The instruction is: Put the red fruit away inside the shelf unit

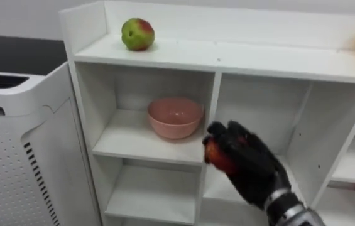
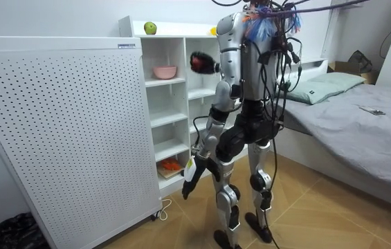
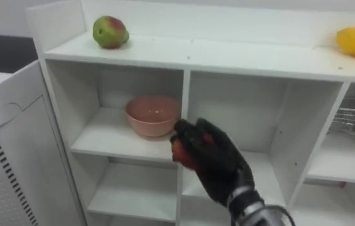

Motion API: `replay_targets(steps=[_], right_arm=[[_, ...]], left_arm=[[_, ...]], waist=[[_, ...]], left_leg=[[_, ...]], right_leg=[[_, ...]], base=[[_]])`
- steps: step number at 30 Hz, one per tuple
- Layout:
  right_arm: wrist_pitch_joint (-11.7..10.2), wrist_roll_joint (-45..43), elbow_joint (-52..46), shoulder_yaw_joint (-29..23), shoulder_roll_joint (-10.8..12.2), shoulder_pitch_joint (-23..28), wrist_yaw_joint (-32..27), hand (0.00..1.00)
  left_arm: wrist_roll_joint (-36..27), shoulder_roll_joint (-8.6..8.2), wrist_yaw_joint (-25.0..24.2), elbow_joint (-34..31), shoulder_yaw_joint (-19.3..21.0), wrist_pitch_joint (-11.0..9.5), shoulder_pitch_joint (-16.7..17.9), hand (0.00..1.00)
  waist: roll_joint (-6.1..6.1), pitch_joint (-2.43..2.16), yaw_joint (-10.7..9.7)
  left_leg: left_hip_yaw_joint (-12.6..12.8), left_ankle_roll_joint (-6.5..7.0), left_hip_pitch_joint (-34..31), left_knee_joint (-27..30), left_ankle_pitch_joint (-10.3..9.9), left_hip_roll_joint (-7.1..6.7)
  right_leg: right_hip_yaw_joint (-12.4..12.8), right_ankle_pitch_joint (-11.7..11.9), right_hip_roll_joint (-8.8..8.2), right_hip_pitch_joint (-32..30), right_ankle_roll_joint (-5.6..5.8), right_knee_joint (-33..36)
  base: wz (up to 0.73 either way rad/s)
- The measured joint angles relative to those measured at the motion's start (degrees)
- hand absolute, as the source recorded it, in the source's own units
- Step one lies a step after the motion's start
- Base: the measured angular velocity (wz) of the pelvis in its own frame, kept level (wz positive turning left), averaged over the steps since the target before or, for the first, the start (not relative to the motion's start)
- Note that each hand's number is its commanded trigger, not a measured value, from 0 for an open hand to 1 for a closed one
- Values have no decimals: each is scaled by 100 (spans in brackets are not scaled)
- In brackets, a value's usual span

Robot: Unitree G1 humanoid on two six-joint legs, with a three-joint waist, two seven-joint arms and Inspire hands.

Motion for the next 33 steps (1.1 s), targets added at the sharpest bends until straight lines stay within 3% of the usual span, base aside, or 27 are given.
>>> replay_targets(steps=[4,9,14,17,22,24,27,33], right_arm=[[3,585,1119,42,185,16,-2,100],[-38,983,2213,-4,201,-29,-174,100],[-54,1862,2863,-448,183,-364,-362,100],[-91,2192,3230,-706,172,-562,-442,100],[-168,2627,3424,-928,-44,-1034,-452,100],[-176,2892,3601,-1136,-145,-1317,-551,100],[-157,2932,3718,-1340,-368,-1870,-703,100],[-200,2951,3718,-1702,-676,-2359,-769,100]], left_arm=[[-507,-34,209,277,-270,-25,-454,0],[-1205,-50,299,396,-480,-275,-810,0],[-1488,-86,370,370,-602,-374,-852,0],[-1478,-98,526,363,-721,-362,-730,0],[-1537,-57,644,261,-796,-367,-694,0],[-1611,-60,705,264,-1007,-361,-742,0],[-1634,-68,716,236,-1109,-344,-893,0],[-1649,-67,701,187,-1110,-342,-962,0]], waist=[[18,18,-61],[91,95,-49],[216,194,-30],[210,206,6],[189,219,18],[180,225,32],[91,275,41],[36,297,43]], left_leg=[[-14,17,-423,77,91,-5],[-4,59,-1092,436,112,-10],[1,127,-1916,811,146,-106],[7,147,-2196,871,220,-192],[9,150,-2875,1206,237,-197],[32,158,-3085,1335,239,-197],[143,168,-3363,1416,230,-198],[150,154,-3591,1585,217,-188]], right_leg=[[-40,-3,-51,-515,0,312],[-6,-79,-154,-1279,-11,876],[27,-234,-323,-2237,-43,1597],[101,-313,-383,-2589,-40,1783],[189,-365,-411,-3294,-65,2149],[164,-386,-492,-3533,-92,2334],[239,-460,-517,-3884,-102,2559],[174,-499,-571,-4082,-149,2685]], base=[[2],[-4],[5],[3],[2],[7],[-3],[4]])
